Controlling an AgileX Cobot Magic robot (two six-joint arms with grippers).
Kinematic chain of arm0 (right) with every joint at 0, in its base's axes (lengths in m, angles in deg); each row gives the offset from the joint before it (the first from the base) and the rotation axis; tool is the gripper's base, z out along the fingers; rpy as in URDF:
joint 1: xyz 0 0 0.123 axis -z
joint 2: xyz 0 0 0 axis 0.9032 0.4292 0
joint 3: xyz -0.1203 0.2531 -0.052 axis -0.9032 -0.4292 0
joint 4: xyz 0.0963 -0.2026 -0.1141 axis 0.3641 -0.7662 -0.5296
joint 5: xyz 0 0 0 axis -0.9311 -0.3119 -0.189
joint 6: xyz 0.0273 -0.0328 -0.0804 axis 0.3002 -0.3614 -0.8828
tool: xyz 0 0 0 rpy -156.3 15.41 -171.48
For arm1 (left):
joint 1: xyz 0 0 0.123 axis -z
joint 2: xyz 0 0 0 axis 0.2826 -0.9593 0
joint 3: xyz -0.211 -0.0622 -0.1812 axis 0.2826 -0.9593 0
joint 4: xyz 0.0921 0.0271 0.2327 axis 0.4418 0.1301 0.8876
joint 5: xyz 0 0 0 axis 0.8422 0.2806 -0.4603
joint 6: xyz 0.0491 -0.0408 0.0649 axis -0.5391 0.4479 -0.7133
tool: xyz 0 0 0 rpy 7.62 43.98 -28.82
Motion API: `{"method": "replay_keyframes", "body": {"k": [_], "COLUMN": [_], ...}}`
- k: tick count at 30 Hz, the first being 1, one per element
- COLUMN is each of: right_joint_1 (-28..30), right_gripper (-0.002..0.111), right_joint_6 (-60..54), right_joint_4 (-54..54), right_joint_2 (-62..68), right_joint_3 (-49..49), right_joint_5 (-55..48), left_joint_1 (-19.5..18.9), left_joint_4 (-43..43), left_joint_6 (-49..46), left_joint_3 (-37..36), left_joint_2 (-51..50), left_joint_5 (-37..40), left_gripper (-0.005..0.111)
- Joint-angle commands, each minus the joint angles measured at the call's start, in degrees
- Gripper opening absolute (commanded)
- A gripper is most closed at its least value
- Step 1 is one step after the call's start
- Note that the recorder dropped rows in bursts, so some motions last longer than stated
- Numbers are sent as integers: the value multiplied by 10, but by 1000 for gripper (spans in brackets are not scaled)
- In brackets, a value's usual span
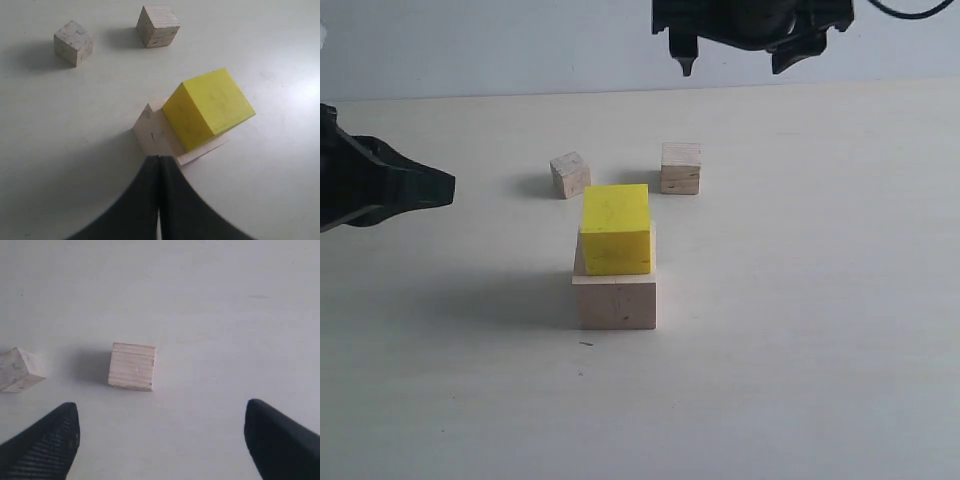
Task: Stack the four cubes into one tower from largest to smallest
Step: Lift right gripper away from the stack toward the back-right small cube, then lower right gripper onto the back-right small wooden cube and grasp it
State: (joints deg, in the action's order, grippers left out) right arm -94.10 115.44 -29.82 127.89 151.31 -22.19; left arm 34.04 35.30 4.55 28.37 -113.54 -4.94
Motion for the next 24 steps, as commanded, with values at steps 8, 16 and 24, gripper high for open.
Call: {"method": "replay_keyframes", "body": {"k": [8, 16, 24], "right_joint_1": [2, 2, 19], "right_gripper": [84, 84, 84], "right_joint_6": [-37, -42, -52], "right_joint_4": [34, 34, 102], "right_joint_2": [142, 219, 265], "right_joint_3": [114, 213, 238], "right_joint_5": [26, -14, -35], "left_joint_1": [2, 2, 2], "left_joint_4": [3, 4, 18], "left_joint_6": [17, 17, 17], "left_joint_3": [0, 0, 0], "left_joint_2": [4, 4, 4], "left_joint_5": [29, 35, 36], "left_gripper": [0, 0, 0]}}
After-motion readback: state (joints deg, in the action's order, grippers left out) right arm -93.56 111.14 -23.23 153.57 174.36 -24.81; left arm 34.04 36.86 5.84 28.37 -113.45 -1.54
